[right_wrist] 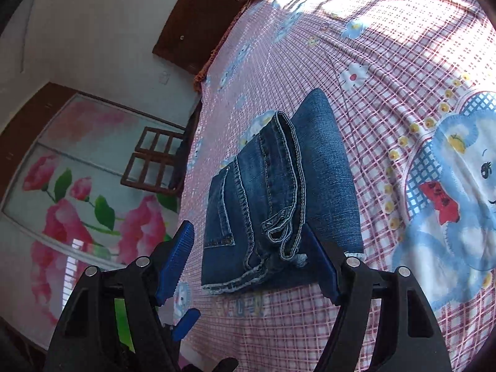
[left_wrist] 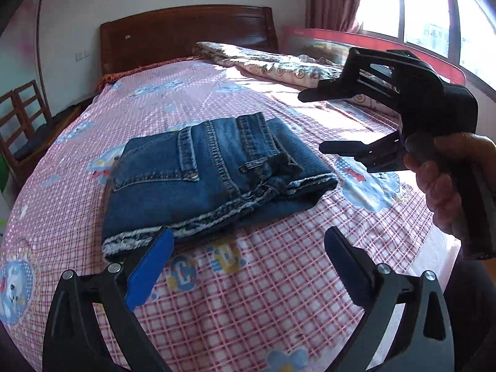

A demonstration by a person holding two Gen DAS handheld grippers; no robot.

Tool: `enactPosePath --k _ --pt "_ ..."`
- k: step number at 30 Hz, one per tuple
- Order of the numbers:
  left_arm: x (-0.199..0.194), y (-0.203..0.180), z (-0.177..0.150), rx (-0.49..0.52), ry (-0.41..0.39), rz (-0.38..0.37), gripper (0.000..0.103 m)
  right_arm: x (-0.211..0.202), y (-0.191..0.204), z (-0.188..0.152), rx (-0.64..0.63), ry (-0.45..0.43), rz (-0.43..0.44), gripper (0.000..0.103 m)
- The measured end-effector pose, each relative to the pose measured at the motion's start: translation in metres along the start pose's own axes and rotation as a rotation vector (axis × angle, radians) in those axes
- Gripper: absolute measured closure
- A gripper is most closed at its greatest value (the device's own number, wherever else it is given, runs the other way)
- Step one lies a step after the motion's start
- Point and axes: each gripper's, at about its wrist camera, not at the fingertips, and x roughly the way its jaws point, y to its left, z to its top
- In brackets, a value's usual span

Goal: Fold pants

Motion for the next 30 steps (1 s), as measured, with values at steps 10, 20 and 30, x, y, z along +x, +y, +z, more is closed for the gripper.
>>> enactPosePath --k 10,20,30 --pt "-0.041 0.107 -0.070 -0.287 0.064 0.178 0.005 0.039 -0.002 -0.002 0.059 0.016 -0.174 0.032" --pt "-0.035 0.127 -0.073 -0.412 0.032 0.183 0.004 0.090 0.021 -0.003 0.002 0.067 -0.241 0.084" --pt "-0.043 0.134 -0.051 -0.393 -0.003 0.199 0.003 0.053 0.089 0.014 -0.294 -0.078 -0.234 0.088"
